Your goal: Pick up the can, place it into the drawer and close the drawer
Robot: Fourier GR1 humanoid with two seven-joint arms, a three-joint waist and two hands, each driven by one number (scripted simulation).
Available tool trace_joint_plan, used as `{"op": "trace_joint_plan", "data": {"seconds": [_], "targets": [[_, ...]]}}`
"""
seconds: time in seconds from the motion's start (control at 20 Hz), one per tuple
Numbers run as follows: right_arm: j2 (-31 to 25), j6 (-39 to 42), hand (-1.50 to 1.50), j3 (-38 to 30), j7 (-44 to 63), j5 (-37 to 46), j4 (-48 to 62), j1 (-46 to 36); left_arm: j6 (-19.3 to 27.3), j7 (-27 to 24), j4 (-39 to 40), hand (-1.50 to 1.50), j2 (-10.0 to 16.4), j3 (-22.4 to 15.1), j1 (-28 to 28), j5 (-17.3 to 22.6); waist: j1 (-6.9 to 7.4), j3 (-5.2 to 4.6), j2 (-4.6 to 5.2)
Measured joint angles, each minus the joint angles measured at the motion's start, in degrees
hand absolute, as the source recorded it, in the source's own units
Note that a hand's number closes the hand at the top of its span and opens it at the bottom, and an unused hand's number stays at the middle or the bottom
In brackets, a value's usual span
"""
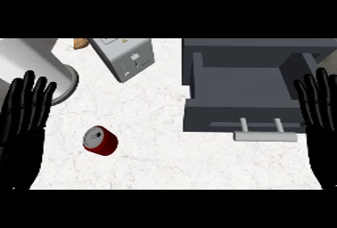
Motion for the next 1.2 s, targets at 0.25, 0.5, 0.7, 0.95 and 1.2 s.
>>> {"op": "trace_joint_plan", "data": {"seconds": [0.25,0.5,0.7,0.95,1.2], "targets": [[0.10,-0.42,-1.50,-0.96,0.70,-0.39,-0.56,-0.16,10.21,2.24,-3.44,-1.50,-4.24,-0.18,3.65,-10.10,-0.20,-0.16,-0.10],[0.54,-2.94,-1.50,-3.70,5.24,-0.41,1.45,2.80,25.57,10.22,-3.46,-1.50,-6.42,1.58,10.95,-13.21,0.55,-0.26,0.09],[0.83,-3.72,-1.50,-3.85,8.25,-0.21,1.82,4.33,37.50,17.90,-5.60,-1.50,-6.99,-4.38,15.07,-19.28,-0.14,-0.21,0.06],[0.55,-3.88,-1.50,-5.03,10.11,-0.85,2.15,3.99,47.05,28.11,-8.87,-1.50,-7.24,-14.19,17.43,-31.98,-0.61,-0.22,0.08],[0.57,-2.85,-1.50,-5.90,9.96,-1.64,1.00,6.12,50.14,34.80,-7.91,-1.50,-7.32,-18.86,15.56,-40.95,-0.85,-0.26,0.07]]}}
